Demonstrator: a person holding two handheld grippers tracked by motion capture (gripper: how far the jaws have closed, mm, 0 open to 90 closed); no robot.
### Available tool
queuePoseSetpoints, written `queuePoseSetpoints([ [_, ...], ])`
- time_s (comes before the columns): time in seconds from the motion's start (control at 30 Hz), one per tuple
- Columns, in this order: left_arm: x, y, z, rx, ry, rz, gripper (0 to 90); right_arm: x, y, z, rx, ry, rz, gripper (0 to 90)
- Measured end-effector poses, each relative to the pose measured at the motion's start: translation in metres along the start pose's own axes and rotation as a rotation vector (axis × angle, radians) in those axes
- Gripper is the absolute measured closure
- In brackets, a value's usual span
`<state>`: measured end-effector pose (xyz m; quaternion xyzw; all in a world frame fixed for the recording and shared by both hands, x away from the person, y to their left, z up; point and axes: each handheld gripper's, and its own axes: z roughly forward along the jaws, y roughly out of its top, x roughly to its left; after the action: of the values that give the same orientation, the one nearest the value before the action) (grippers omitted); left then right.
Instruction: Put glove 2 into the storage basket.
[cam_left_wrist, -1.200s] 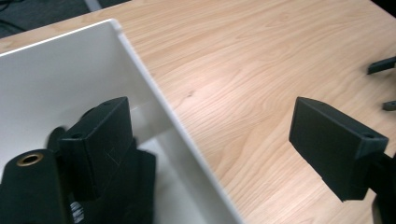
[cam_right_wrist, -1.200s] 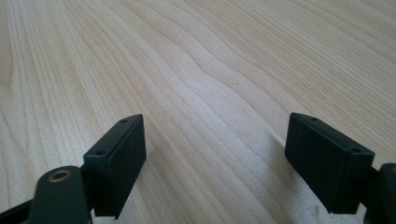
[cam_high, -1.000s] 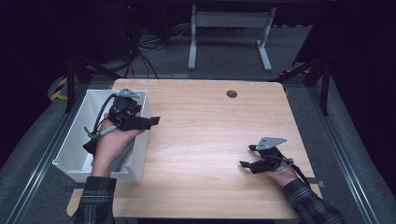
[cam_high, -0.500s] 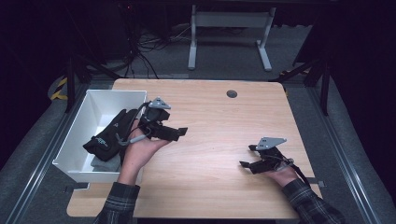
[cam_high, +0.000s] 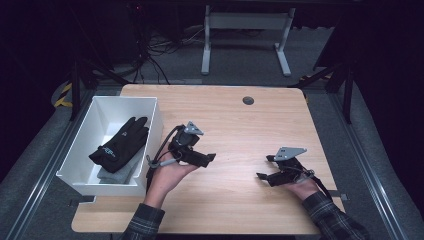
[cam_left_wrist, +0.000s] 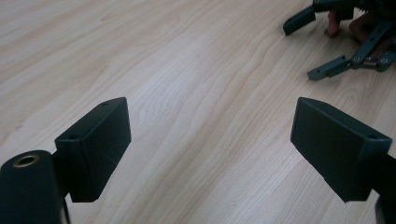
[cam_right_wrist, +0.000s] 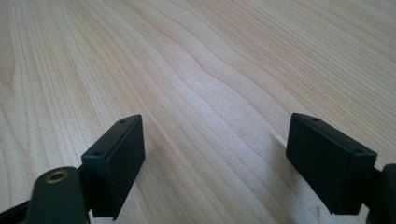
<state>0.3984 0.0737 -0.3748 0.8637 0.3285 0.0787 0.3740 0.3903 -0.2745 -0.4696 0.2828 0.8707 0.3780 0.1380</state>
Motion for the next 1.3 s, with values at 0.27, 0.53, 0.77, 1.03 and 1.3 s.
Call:
queuePoseSetpoints([
  [0.27, -0.012, -0.016, 0.027, 0.036, -0.009, 0.017, 12.7, 0.0, 0.0, 0.0, 0.0, 0.0, 0.0, 20.2],
  [0.53, -0.019, -0.03, 0.046, 0.066, -0.013, 0.048, 12.7, 0.0, 0.0, 0.0, 0.0, 0.0, 0.0, 20.2],
  [0.77, -0.024, -0.043, 0.059, 0.061, -0.025, 0.076, 12.3, 0.0, 0.0, 0.0, 0.0, 0.0, 0.0, 20.1],
  [1.03, -0.025, -0.058, 0.075, 0.096, -0.005, 0.111, 3.1, 0.0, 0.0, 0.0, 0.0, 0.001, -0.002, 20.1],
  [1.3, -0.023, -0.071, 0.078, 0.03, -0.01, 0.147, 0.2, 0.0, 0.0, 0.0, 0.001, 0.0, -0.002, 19.9],
])
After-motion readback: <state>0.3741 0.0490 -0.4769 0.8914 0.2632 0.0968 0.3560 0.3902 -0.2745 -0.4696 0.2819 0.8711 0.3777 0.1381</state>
